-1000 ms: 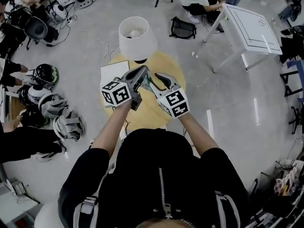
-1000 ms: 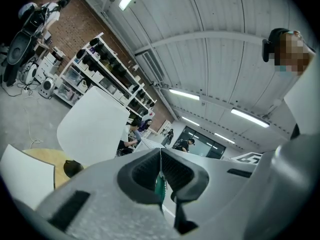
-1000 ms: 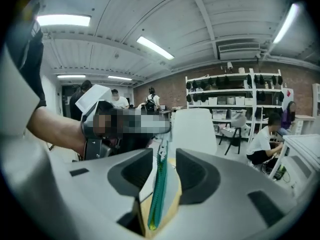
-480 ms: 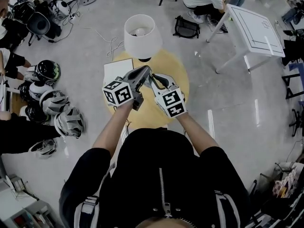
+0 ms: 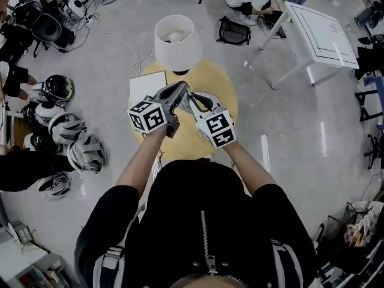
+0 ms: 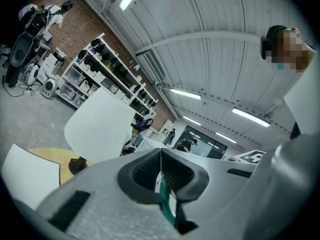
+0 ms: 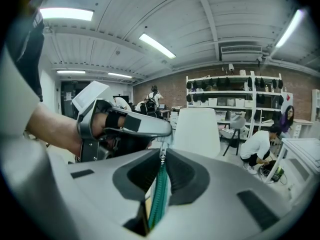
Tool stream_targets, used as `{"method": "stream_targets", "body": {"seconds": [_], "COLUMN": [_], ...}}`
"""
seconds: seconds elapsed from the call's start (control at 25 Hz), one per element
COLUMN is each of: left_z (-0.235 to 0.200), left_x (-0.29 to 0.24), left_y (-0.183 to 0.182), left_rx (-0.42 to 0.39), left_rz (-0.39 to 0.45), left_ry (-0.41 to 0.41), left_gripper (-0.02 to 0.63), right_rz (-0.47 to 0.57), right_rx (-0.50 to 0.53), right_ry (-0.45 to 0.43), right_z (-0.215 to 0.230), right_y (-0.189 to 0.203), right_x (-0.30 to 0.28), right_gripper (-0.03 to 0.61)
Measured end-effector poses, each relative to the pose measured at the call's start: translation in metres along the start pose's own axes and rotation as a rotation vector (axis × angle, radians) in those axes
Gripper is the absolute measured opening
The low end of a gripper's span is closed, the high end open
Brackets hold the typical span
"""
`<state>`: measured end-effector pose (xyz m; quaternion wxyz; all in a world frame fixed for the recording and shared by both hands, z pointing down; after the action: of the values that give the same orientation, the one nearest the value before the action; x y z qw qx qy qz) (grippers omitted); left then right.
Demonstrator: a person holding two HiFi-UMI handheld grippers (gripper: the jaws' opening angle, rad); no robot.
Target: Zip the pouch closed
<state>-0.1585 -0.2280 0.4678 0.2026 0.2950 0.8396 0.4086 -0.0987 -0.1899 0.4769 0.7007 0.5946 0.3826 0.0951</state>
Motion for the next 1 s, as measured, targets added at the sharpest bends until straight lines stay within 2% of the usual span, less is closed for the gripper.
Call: {"method": "stream_targets", "body": {"seconds": [0.2, 0.36, 1.0], "left_z": [-0.002, 0.0, -0.006], "left_x": [-0.001, -0.002, 0.002], "left_y": [-0.004, -0.006, -0.016], "left_rx": [0.019, -0.007, -0.008], "left_rz": [0.025, 0.013, 0.048], "left_ry": [-0.001, 0.003, -0.023], "left_gripper": [0.005, 0.005, 0.005], "right_rz": [-0.009, -0.007, -0.019], "right_rx": [-0.003, -0.013, -0.057], "right_ry": [0.001, -0.006, -0.023], "right_z": [0.001, 0.003, 0.005], "right_y": [0.012, 0.016, 0.032], "right_x": [0.005, 0.008, 0.015], "right_gripper": [0.041, 0.041, 0.041]}}
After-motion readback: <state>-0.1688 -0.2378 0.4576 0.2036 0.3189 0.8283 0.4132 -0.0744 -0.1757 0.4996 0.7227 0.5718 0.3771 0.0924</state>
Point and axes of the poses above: the fingertips, and each gripper's own axes: x backward along the fingers, z to its right, y out of its underside, the point moved 3 cm from there along x, backward along the fingers, and after that the axes turned 4 degrees about -z, right-handed, at the moved point
